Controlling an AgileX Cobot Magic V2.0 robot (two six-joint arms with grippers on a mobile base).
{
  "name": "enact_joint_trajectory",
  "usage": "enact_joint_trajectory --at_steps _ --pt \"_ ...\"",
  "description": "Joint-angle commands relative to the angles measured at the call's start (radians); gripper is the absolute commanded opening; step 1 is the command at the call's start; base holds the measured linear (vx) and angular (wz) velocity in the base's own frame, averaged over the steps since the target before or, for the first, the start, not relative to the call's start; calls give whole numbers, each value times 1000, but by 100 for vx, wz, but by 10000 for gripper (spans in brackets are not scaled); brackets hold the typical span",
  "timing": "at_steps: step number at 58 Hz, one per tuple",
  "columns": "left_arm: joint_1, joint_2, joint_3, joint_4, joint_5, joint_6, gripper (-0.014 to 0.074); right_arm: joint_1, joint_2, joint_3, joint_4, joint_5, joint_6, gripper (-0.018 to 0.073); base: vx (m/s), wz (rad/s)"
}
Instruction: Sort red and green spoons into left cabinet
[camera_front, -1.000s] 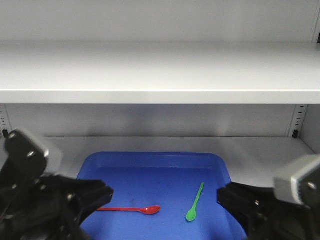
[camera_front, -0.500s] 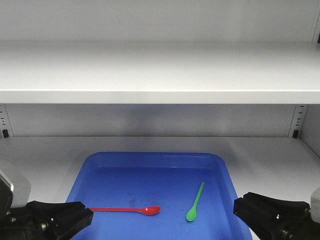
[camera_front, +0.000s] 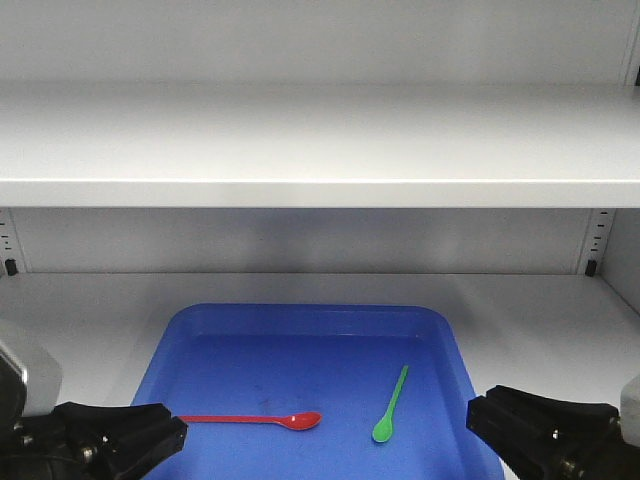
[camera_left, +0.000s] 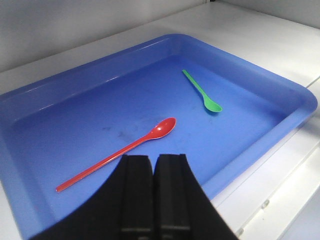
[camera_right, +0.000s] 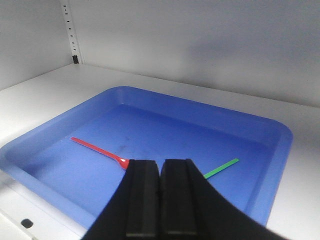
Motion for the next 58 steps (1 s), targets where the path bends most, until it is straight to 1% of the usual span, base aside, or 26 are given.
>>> enact_joint_trajectory --at_steps 1,5,7,11,15,18,21,28,32,35,39,44,49,53,56,58 --pt "-1 -13 -14 -6 -78 0 -1 -5 -11 -30 -1 -56 -8 -3 0 0" --pt "0 -13 -5 53 -132 -5 -1 -5 -11 -30 -1 -56 -8 -3 0 0" --pt "0 -13 8 102 -170 -32 -1 -5 -11 -30 -1 -56 -8 -3 0 0" --pt "0 -14 42 184 -275 -122 -1 -5 -11 -30 -1 -56 -8 -3 0 0" --pt "3 -25 78 247 -398 -213 -1 -5 -11 -30 -1 -56 -8 -3 0 1" --pt "12 -33 101 274 -451 -252 -1 -5 -11 -30 -1 -56 -8 -3 0 0" --pt "26 -49 116 277 -468 -266 -1 -5 -11 -30 -1 -56 -8 -3 0 0" --pt "42 -63 120 280 -452 -254 -1 -5 -11 -30 -1 -56 -8 -3 0 0" --pt "43 -63 119 303 -451 -256 -1 -5 -11 -30 -1 -56 -8 -3 0 0" --pt "43 -63 113 302 -447 -262 -1 -5 -11 -30 -1 -56 -8 -3 0 0" --pt "43 -63 94 302 -415 -288 -1 -5 -11 -30 -1 -56 -8 -3 0 0" --pt "43 -63 61 308 -347 -356 -1 -5 -11 -30 -1 -56 -8 -3 0 0" --pt "43 -61 31 357 -276 -435 -1 -5 -11 -30 -1 -56 -8 -3 0 0" --pt "43 -61 13 450 -218 -489 -1 -5 -11 -30 -1 -56 -8 -3 0 0" --pt "43 -61 8 518 -210 -525 -1 -5 -11 -30 -1 -56 -8 -3 0 0" --pt "43 -61 5 549 -213 -538 -1 -5 -11 -30 -1 -56 -8 -3 0 0"
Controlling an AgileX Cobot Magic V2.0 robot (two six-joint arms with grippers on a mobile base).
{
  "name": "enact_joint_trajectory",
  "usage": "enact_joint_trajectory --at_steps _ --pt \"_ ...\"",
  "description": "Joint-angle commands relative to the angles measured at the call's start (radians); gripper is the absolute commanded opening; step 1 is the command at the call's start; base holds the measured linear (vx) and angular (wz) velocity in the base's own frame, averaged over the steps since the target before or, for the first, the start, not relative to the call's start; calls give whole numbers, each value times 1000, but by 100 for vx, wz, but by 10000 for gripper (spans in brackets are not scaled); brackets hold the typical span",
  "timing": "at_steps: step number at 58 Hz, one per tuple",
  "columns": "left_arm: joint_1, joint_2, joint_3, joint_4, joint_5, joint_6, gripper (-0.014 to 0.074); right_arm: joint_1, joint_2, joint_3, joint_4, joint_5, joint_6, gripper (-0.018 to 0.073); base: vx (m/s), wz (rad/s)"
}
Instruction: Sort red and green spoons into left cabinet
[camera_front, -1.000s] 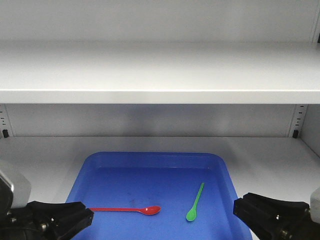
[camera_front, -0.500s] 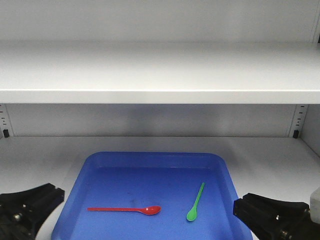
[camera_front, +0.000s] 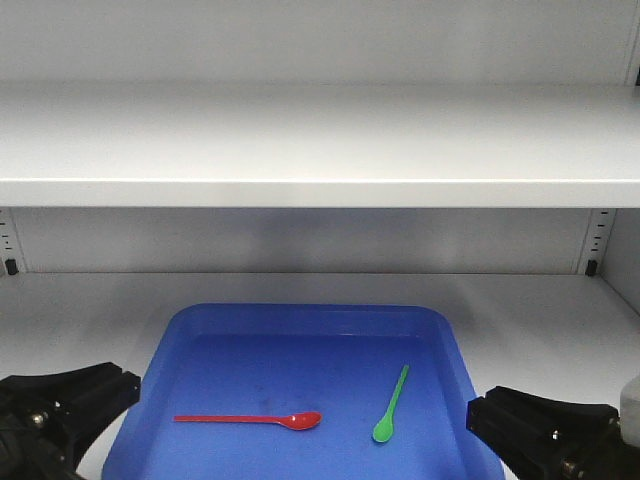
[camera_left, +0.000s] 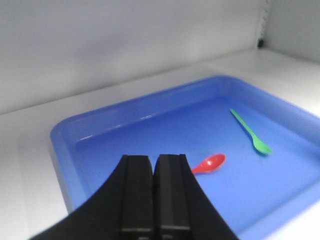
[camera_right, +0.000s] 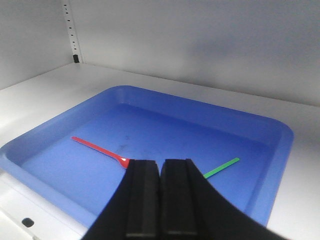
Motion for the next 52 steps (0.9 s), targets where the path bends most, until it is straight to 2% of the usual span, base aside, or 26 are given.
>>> enact_joint_trajectory --at_steps 1,6,22,29,52 --pt "0 -11 -44 102 -57 -68 -1 -5 -11 -30 -1 -59 -8 -3 0 0" --pt "0 -13 -44 153 -76 -69 -1 -5 -11 -30 -1 -59 -8 -3 0 0" --pt "0 -13 -43 151 -134 -74 -1 -5 -11 -30 -1 -59 -8 -3 0 0" --pt "8 -52 -43 161 -120 -17 -1 -5 -11 -30 -1 -59 -8 -3 0 0" --pt "264 -200 -42 151 35 -15 -1 -5 -11 -30 -1 -59 -8 -3 0 0"
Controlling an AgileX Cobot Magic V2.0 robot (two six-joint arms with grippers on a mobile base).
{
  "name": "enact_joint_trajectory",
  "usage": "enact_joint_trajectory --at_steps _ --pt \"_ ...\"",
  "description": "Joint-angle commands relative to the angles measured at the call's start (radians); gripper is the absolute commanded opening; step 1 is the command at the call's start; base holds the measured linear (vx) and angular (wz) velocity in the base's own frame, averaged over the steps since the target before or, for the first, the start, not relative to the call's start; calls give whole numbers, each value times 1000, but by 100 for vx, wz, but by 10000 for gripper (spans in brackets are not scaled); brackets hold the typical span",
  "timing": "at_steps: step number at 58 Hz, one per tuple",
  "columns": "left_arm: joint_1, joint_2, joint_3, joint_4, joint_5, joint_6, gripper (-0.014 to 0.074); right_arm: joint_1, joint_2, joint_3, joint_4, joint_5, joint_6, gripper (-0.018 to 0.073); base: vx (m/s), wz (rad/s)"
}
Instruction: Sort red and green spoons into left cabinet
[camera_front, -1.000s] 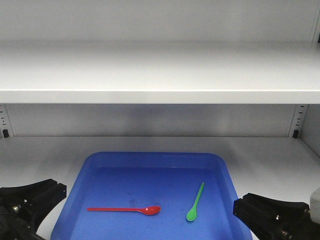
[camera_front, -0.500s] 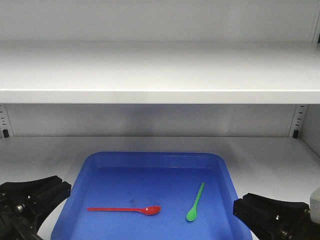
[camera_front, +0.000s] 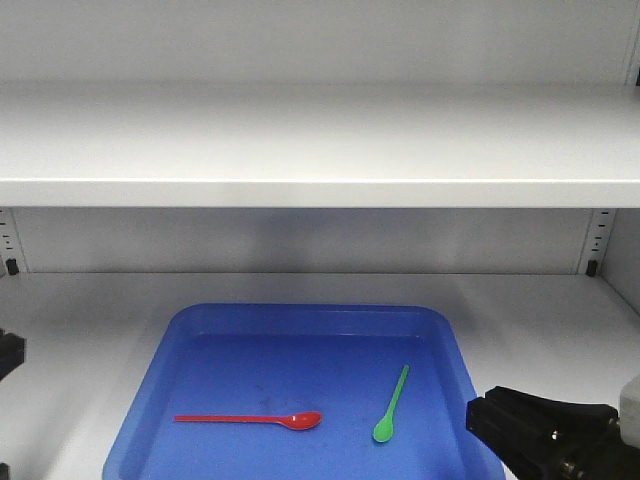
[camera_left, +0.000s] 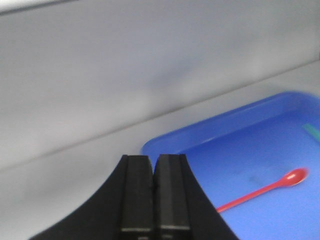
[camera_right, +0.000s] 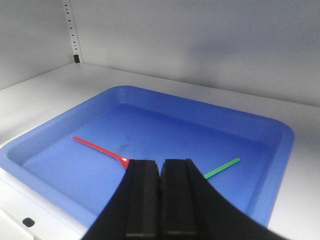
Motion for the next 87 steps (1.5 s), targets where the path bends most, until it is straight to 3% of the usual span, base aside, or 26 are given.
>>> enact_joint_trajectory --at_steps 1,10,23,42,48,87 --pt "50 -36 -37 -7 -35 -5 -1 -5 -11 -30 -1 -59 -8 -3 0 0" --pt "127 -128 40 -2 -40 -8 -1 -5 -11 -30 -1 -59 -8 -3 0 0" --pt "207 -387 339 -44 -208 -21 -1 -5 -11 -30 -1 -59 -8 -3 0 0" --pt "216 -733 660 -43 -220 -42 -1 -5 -11 -30 -1 -59 -8 -3 0 0" --pt "216 -770 668 -43 -165 -42 -1 -5 -11 -30 -1 -59 -8 -3 0 0" --pt "216 -768 667 -42 -166 -42 -1 -5 -11 -30 -1 -59 -8 -3 0 0"
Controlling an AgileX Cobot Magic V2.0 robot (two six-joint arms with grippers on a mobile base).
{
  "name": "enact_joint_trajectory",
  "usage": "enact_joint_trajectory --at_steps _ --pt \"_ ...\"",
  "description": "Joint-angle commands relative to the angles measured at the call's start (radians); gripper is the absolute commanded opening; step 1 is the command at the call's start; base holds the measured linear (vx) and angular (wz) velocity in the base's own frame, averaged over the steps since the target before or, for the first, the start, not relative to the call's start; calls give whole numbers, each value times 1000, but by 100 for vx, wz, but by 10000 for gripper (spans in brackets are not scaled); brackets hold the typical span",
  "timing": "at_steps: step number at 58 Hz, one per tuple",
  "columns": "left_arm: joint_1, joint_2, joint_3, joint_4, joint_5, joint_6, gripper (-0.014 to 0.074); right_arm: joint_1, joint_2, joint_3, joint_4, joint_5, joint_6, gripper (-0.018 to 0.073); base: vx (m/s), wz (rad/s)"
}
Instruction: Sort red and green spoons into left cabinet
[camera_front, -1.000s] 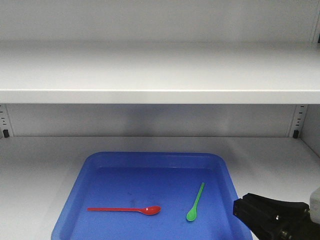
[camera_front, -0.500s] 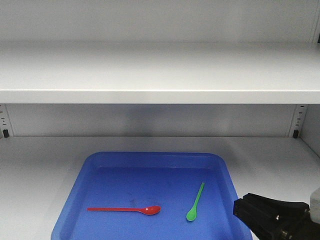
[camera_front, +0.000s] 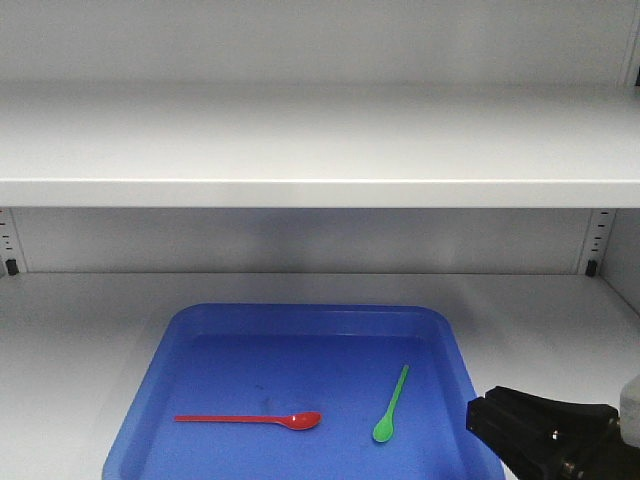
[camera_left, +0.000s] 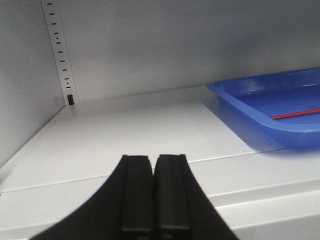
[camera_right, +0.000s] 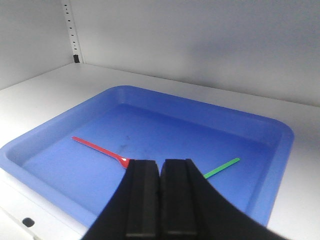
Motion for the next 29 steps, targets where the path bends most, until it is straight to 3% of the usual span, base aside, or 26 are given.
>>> enact_joint_trajectory --at_steps 1,23,29 --pt "2 -20 16 -10 -85 -8 -1 -5 -11 -30 -1 -59 -8 -3 0 0" --pt "2 -20 16 -10 -85 -8 -1 -5 -11 -30 -2 -61 -11 -3 0 0" --pt "2 -20 16 -10 -85 -8 -1 -6 5 -30 -116 -66 -37 -3 0 0"
